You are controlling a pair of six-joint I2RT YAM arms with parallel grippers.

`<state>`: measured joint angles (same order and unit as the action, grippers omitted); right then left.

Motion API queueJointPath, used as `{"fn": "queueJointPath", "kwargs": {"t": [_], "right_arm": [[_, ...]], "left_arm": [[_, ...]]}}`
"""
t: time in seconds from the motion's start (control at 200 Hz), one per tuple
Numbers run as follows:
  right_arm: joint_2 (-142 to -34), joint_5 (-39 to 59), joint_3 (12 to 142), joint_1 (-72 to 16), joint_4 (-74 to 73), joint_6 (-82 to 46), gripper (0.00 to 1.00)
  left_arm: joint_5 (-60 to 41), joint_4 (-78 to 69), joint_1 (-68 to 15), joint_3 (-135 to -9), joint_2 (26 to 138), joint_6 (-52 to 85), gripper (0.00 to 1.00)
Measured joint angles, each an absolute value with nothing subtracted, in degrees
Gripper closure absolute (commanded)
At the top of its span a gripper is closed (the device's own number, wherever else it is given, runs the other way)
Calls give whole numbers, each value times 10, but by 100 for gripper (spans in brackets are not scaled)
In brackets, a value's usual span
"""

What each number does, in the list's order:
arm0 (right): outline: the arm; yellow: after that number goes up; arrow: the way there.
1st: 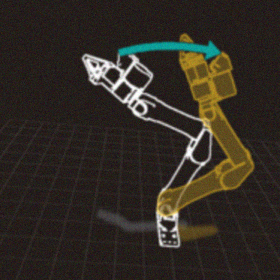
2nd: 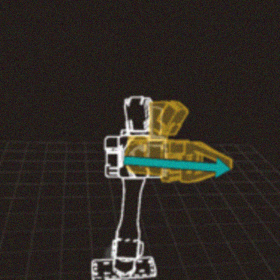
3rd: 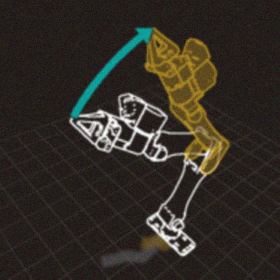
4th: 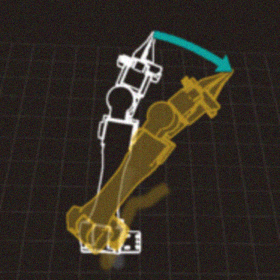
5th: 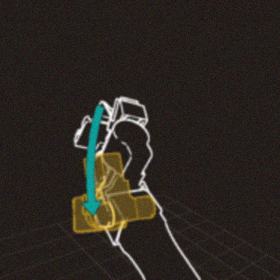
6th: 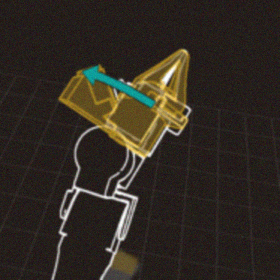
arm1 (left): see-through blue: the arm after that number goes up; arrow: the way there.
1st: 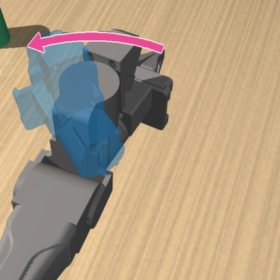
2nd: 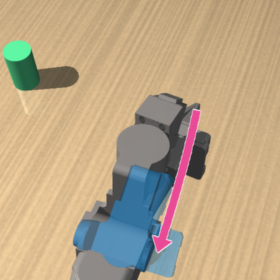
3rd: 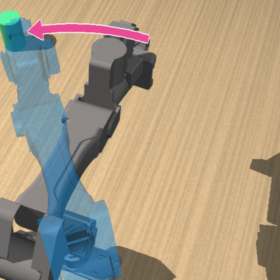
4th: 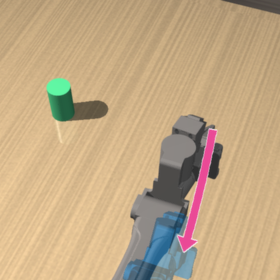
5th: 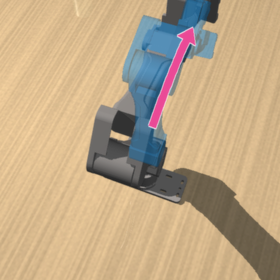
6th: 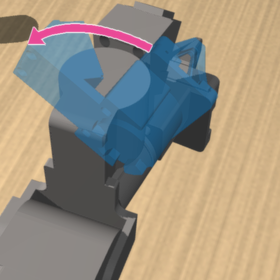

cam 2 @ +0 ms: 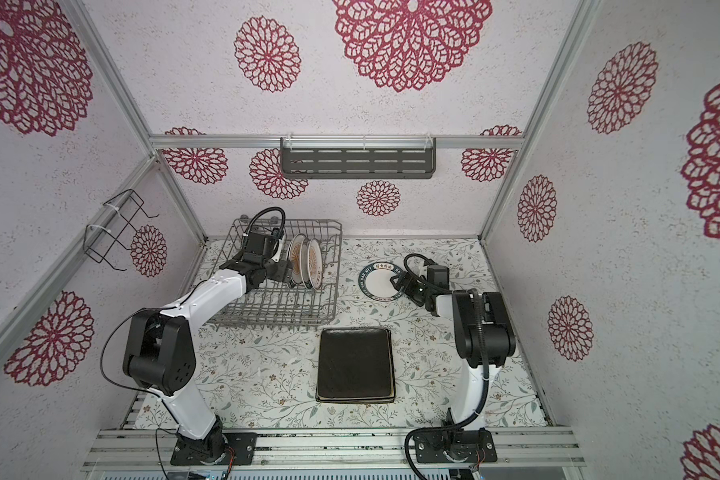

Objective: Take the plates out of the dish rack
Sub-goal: 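Move the left gripper along the rack to the nearest sunburst plate rim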

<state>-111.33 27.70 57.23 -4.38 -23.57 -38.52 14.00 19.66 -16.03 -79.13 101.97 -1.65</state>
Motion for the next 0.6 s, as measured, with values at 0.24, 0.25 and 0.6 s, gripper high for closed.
{"fn": "queueJointPath", "kwargs": {"t": [0.24,0.25,0.6], "right_arm": [[-1113,277,575,-44,-232,-385,11],[-1113,277,575,-44,-232,-385,11],[-1113,277,576,-44,-229,-376,14]], "left_arm": [[137,188,-157,-791,1011,-14,9],[136,188,-157,-791,1011,-14,9],[125,187,-156,-784,993,-6,9]]}}
